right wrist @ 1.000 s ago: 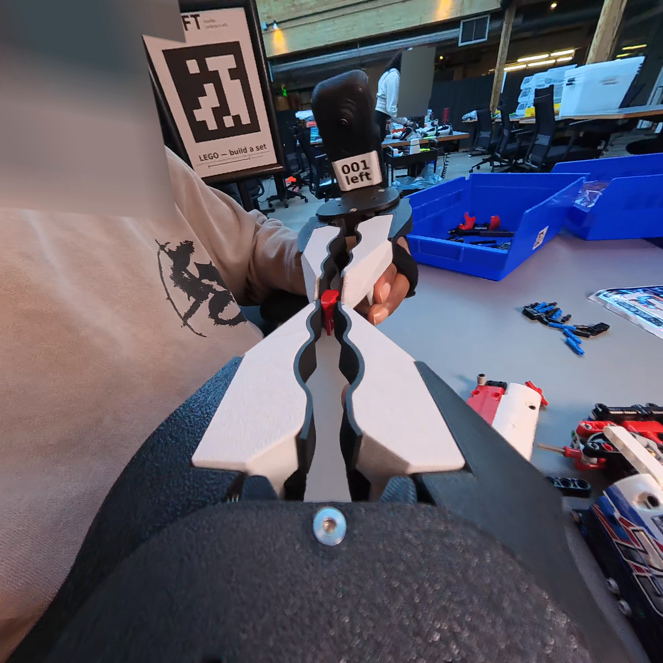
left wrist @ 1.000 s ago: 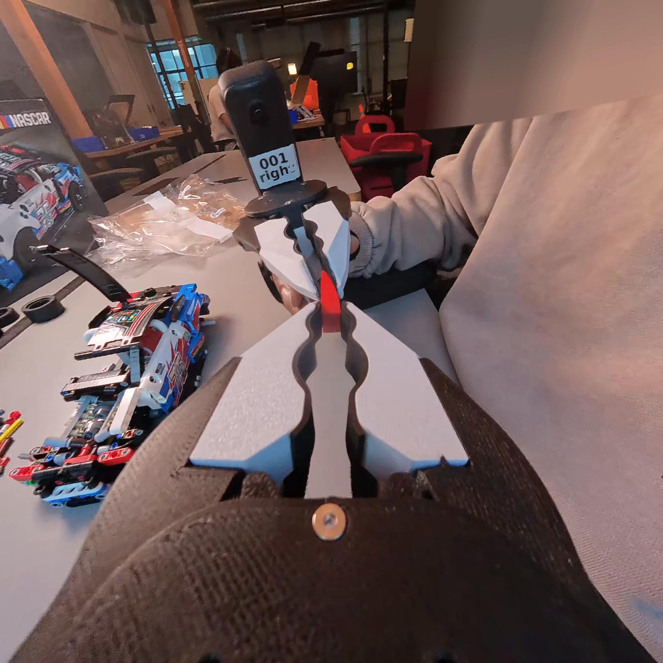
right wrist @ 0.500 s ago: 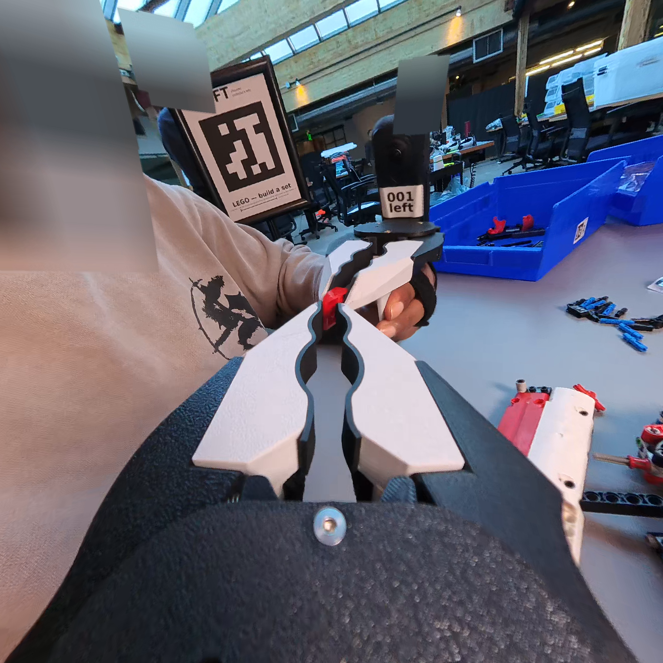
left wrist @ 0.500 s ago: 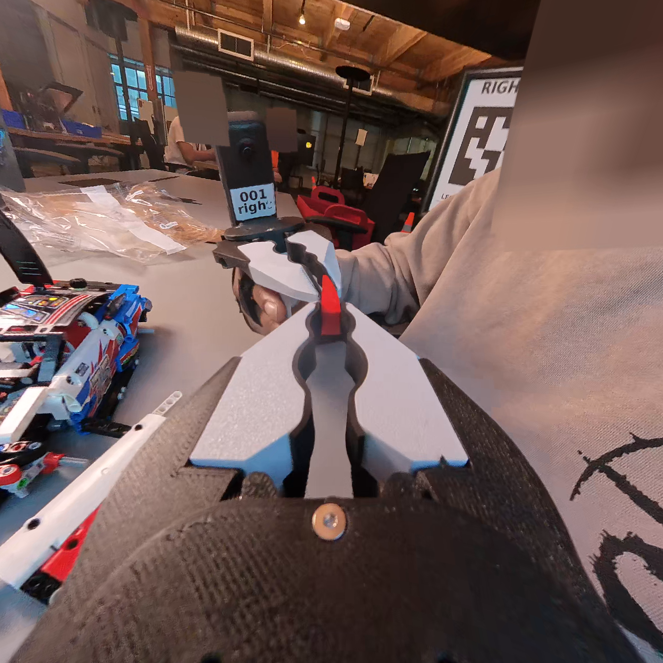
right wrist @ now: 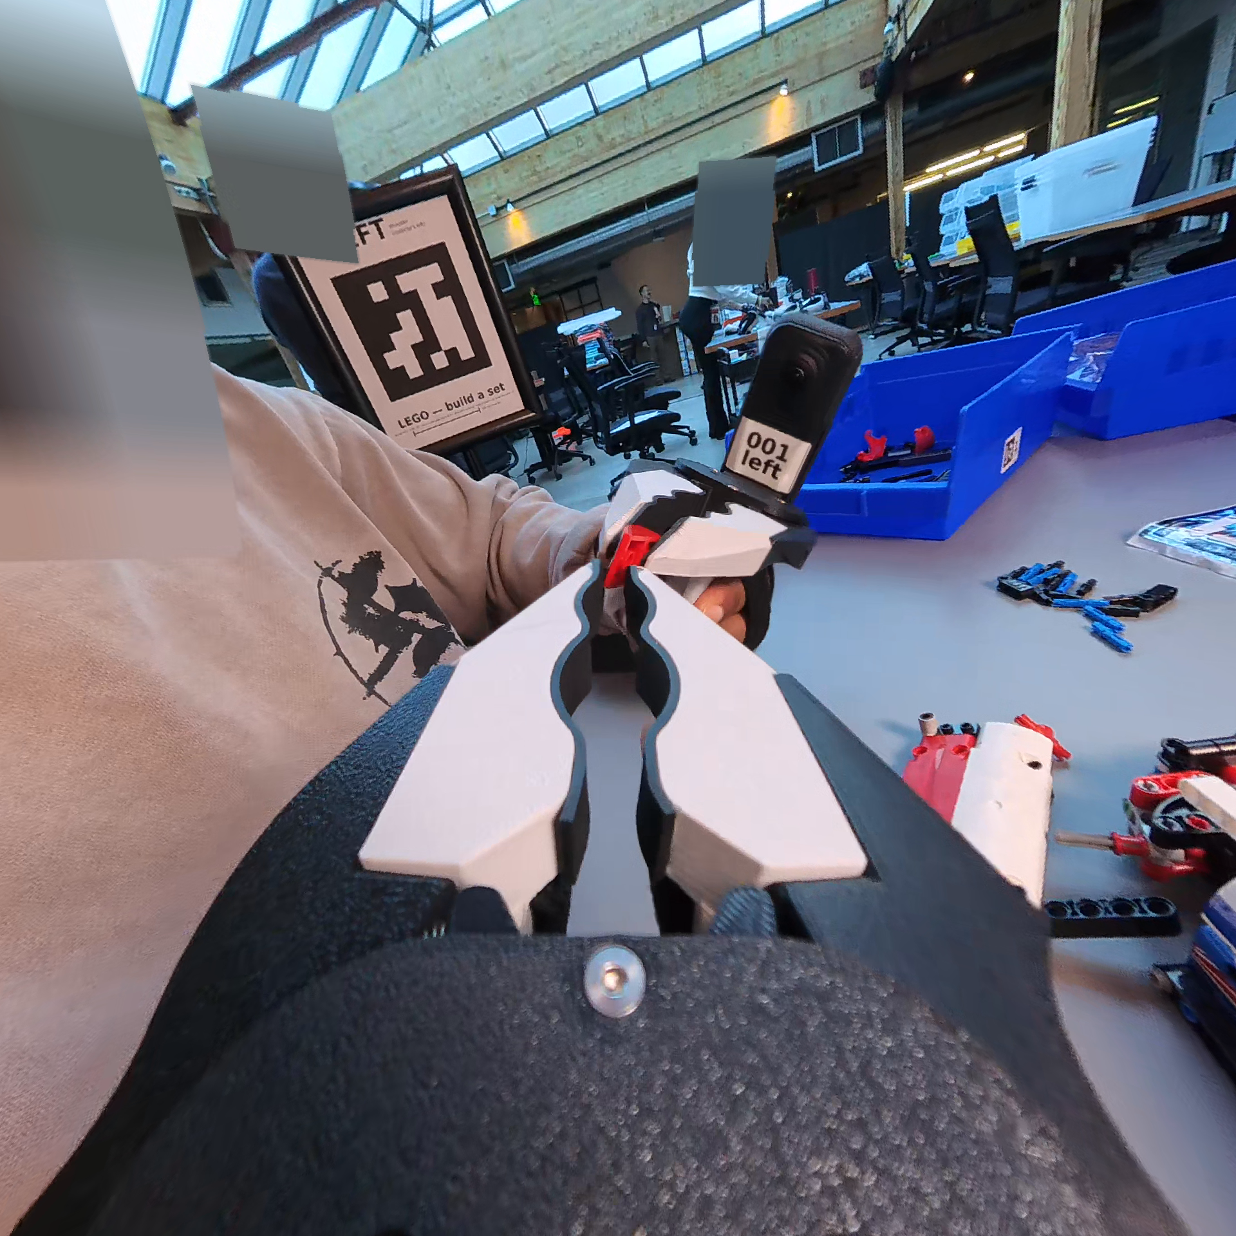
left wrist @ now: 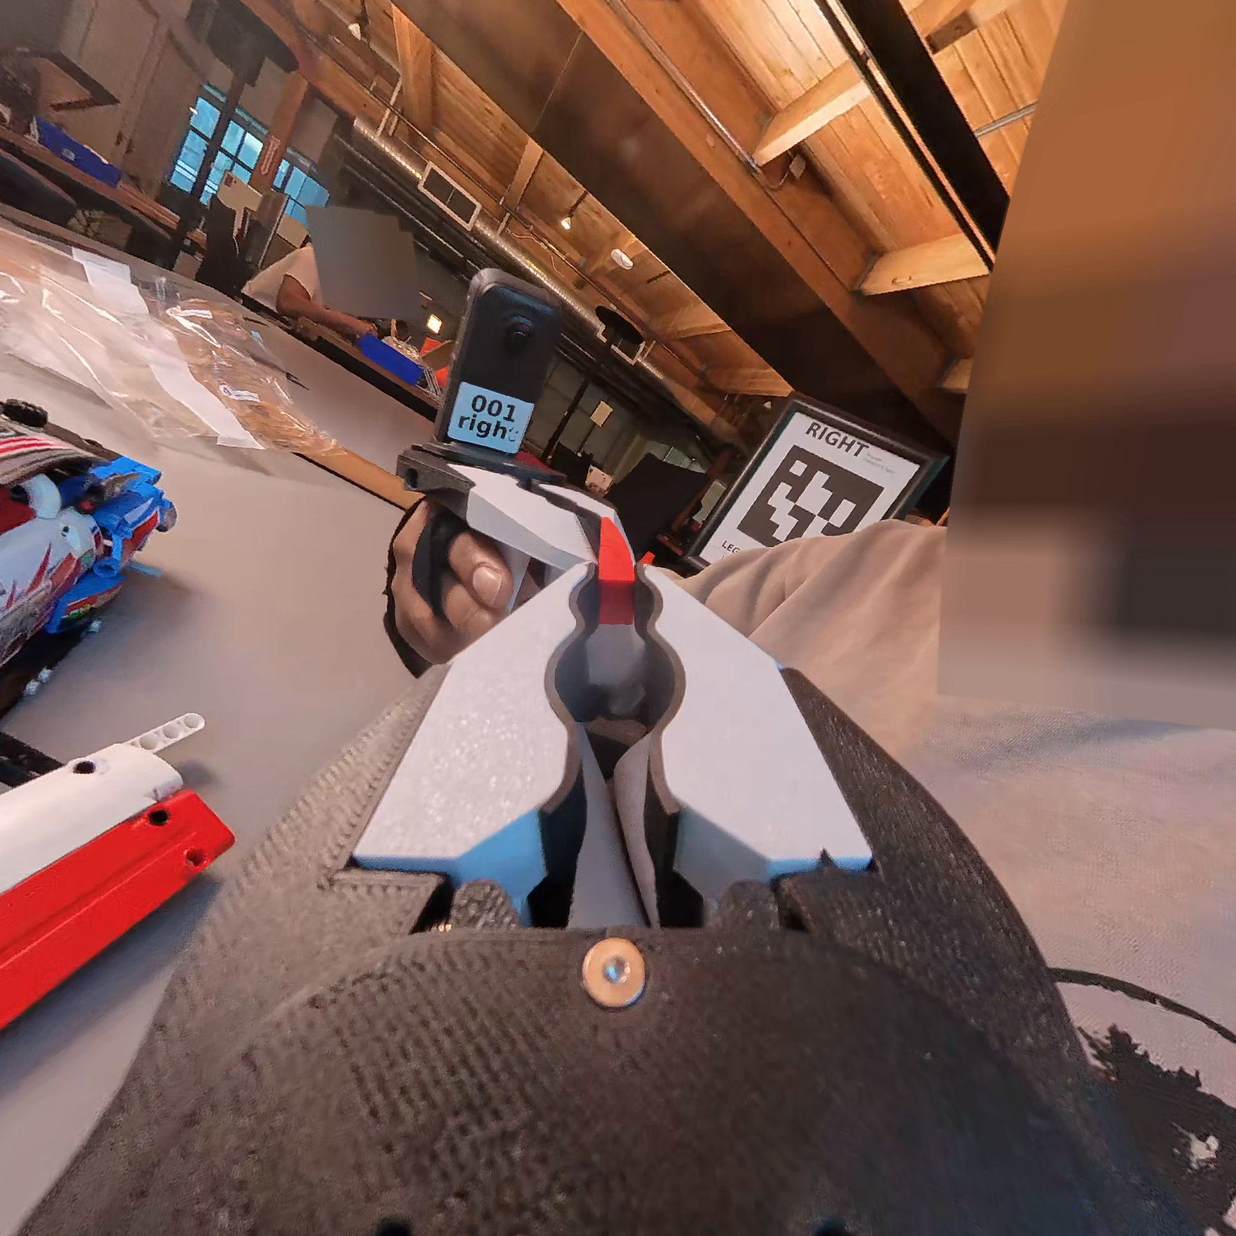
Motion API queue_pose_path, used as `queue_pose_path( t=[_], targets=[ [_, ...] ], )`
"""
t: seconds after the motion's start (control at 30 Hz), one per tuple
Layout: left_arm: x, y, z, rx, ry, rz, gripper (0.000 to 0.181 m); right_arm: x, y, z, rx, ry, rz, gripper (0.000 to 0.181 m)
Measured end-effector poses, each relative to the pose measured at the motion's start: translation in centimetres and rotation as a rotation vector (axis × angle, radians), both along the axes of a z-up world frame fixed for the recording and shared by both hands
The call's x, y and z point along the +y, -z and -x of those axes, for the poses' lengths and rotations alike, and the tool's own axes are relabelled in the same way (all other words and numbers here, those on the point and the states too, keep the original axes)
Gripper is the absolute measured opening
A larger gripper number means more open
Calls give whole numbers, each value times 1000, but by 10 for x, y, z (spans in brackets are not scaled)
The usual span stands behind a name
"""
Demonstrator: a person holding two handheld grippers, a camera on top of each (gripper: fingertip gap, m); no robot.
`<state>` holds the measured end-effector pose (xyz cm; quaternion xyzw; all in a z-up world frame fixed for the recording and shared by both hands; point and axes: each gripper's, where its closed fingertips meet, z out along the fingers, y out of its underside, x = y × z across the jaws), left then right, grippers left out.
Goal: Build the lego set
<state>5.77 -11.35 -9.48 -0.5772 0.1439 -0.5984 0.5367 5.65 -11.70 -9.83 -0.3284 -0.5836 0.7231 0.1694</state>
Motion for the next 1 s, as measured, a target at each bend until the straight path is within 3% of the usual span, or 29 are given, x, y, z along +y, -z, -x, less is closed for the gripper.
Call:
queue_pose_path(
  t=[0.37, 0.57, 0.7, 1.0],
  targets=[
    [3, 6, 3, 28, -15, 36, 7, 9, -2, 5, -118, -55, 229, 4],
    [5, 8, 5, 59, -38, 28, 7, 12, 1, 7, -133, -24, 214, 0],
    [8, 9, 7, 109, -81, 17, 7, 15, 0, 10, -199, -48, 333, 0],
    [16, 24, 10, 212, -148, 51, 7, 22, 13, 21, -247, 39, 330, 5]
  ],
)
